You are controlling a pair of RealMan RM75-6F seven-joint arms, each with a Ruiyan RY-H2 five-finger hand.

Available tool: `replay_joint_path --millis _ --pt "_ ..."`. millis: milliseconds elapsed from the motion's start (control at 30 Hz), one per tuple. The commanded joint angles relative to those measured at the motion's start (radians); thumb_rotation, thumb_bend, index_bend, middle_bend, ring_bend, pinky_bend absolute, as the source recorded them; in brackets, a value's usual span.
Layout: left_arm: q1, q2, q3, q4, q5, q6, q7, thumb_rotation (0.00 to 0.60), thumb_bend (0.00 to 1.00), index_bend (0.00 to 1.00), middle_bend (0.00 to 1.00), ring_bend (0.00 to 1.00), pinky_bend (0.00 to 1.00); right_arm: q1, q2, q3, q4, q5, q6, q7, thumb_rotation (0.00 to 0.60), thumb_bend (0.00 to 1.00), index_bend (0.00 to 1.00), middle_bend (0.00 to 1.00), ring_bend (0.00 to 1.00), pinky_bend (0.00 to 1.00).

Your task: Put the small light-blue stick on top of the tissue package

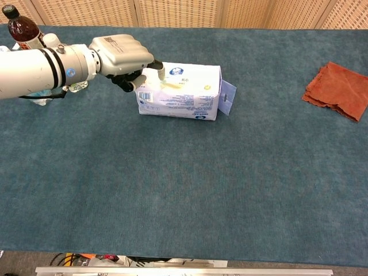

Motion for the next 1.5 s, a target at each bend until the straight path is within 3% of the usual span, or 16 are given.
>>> replay_joint_path --millis 33,1500 --pt "-0.002 -0.01 0.002 0.008 -0.001 -0.006 0.0 0.6 0.69 0.25 0.9 0.95 0.93 -0.001 0.0 0.001 0.001 0.001 0.001 0.002 0.6 0.43 0.23 0.35 0.35 0.4" --pt "0.005 -0.019 0.003 0.043 -0.04 0.012 0.006 0.6 0.69 0.25 0.9 0.95 0.93 -0.005 -0.001 0.0 0.006 0.001 0.002 0.009 0.6 0.43 0.23 0.35 0.36 0.4"
